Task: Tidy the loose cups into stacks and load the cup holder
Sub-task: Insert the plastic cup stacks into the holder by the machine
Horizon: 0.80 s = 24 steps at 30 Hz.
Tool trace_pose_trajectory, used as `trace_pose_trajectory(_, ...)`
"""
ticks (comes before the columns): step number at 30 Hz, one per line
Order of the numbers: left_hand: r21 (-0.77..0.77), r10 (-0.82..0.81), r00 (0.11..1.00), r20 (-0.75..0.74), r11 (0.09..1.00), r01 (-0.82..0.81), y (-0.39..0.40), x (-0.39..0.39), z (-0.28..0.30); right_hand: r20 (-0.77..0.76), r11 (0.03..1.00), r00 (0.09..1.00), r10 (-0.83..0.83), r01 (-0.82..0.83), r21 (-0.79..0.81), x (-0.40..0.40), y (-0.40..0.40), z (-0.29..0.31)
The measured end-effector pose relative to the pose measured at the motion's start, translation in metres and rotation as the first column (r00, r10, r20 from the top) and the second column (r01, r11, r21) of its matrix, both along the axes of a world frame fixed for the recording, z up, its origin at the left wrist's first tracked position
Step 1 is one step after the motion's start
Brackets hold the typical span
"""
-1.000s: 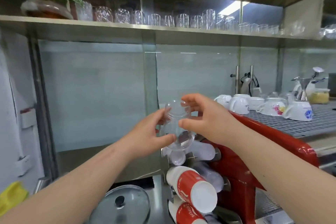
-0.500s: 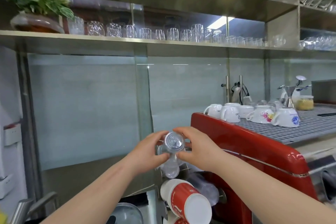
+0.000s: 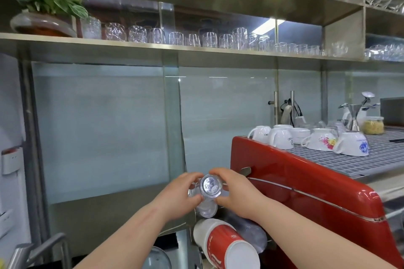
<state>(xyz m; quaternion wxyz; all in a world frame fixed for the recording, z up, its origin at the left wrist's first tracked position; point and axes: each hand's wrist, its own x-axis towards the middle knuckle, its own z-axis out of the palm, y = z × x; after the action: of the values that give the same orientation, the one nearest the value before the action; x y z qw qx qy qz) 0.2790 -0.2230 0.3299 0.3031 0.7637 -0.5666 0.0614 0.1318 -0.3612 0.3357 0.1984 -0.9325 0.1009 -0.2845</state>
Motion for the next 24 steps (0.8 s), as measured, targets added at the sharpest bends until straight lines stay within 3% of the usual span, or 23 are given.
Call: trace_pose_trajectory(24,0.050,0.010,0.995,-0.099,0.999,-0.005,-0.032,0.033,-0.040,-0.084,0.993,0.993,-0.083,0.075,-0.093,0.033,-0.029,-0.041)
